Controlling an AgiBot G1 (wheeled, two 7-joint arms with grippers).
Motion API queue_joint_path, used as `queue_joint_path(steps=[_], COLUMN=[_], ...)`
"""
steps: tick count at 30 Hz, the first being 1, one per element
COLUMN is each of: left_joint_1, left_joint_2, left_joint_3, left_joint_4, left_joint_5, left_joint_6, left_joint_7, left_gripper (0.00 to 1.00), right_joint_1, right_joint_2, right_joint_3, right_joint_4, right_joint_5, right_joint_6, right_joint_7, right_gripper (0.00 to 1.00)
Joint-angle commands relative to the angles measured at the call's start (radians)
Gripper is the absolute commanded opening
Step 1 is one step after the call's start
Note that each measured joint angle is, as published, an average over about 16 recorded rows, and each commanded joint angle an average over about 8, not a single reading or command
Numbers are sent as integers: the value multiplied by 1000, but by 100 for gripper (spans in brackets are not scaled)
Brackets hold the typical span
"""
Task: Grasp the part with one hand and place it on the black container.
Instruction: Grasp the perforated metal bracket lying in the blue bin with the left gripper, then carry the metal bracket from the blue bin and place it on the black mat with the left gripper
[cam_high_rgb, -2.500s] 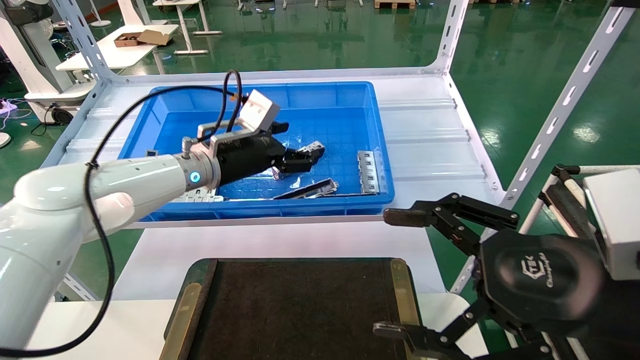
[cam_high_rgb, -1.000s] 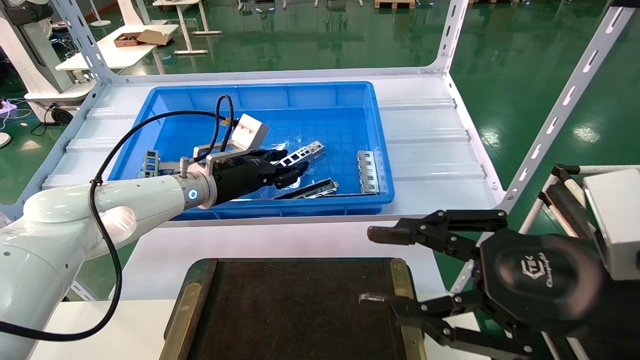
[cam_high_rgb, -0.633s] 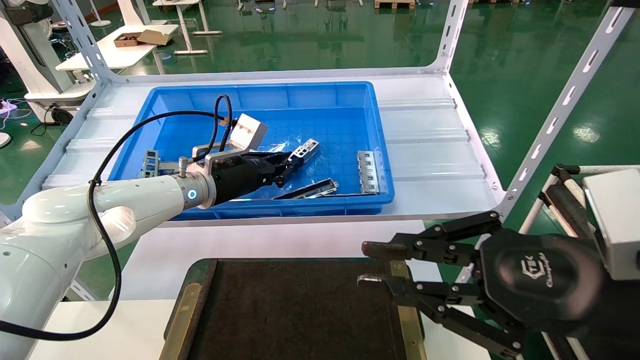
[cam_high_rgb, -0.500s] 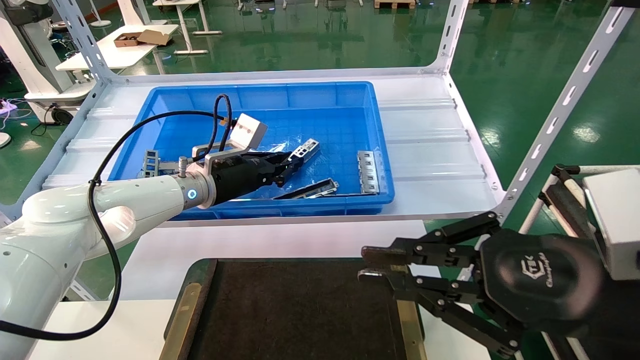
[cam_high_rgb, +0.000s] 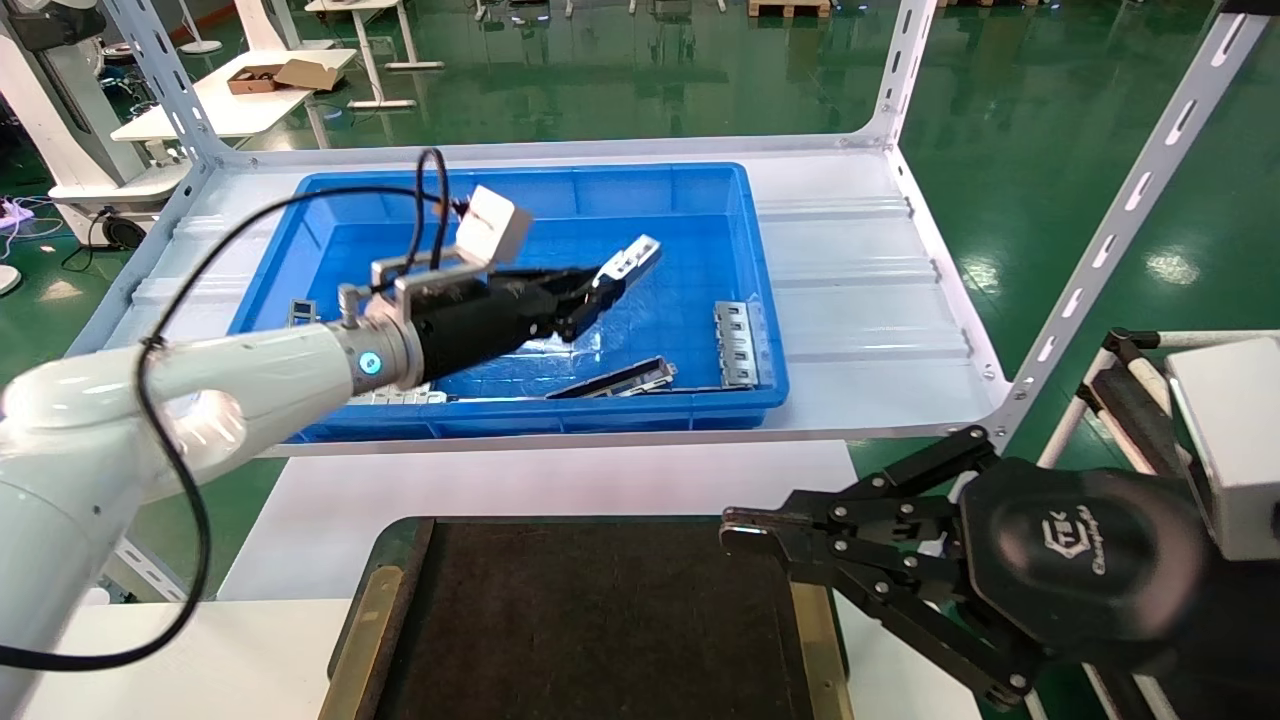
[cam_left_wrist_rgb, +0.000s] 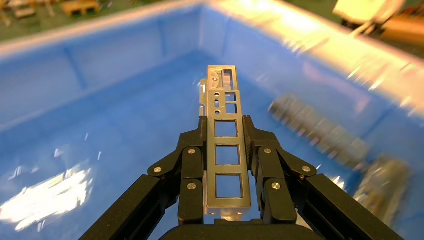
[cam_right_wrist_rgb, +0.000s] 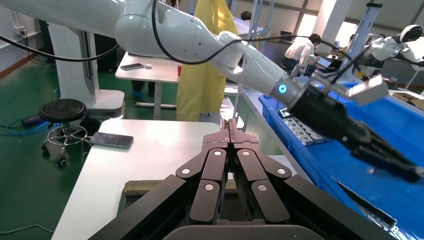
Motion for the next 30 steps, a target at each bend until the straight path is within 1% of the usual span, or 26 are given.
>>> queue_joint_path(steps=[1,9,15,23,26,30], left_joint_1=[-6,-3,52,218,294,404], left_joint_2=[-9,-100,-187,-281,-307,-340], left_joint_3=[-11,-34,-41,-52,-53,-48], left_joint_4=[-7,-68,-164,-391,-490,-615], left_joint_5=[-17,-64,-92,-154,-178,-193], left_joint_6=[32,281,452,604,625,604], left_joint_7=[11,3,-40,-148,-193,-248], left_gripper=[0,0,0,0,0,0], right_joint_1=[0,0,0,0,0,0], right_joint_2=[0,0,0,1,1,1], right_joint_3=[0,-1,-1,-2,-2,-2], right_joint_4=[0,0,0,0,0,0], right_joint_5=[0,0,1,1,1,1], right_joint_6=[0,0,0,1,1,1], right_joint_7=[0,0,-1,-1,-1,-1], right_gripper=[0,0,0,0,0,0])
